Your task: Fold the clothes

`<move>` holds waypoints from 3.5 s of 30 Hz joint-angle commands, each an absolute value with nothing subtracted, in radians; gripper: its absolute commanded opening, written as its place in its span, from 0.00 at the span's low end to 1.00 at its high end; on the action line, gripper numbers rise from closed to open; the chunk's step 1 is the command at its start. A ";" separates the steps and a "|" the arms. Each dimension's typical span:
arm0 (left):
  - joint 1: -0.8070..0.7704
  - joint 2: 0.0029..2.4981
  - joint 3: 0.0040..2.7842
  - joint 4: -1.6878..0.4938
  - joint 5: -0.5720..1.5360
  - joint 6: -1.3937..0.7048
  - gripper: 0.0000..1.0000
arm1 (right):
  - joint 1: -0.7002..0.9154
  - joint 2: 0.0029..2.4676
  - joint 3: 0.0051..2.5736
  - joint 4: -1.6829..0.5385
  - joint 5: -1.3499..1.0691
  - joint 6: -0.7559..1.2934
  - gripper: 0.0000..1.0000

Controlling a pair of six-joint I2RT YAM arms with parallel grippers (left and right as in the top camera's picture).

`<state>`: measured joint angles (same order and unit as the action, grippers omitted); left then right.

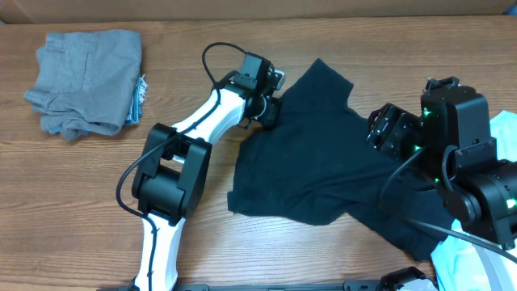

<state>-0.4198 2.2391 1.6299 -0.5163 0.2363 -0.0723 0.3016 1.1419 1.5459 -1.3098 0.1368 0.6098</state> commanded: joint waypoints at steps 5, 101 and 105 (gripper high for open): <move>-0.224 2.182 1.691 -0.687 -0.025 -0.079 0.04 | 0.300 1.139 1.559 -1.314 0.176 0.615 0.79; -0.033 1.523 1.737 -1.333 0.150 -0.033 0.82 | -0.083 1.905 1.586 -0.505 0.050 0.441 0.74; -0.033 1.524 1.737 -1.361 0.150 -0.029 0.83 | -0.088 1.854 1.586 -0.569 0.031 0.440 0.82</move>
<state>-0.0368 1.5276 1.7241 -1.3476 0.1497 -0.0444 -0.0792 1.9221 1.5757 -0.5423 0.0162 0.4408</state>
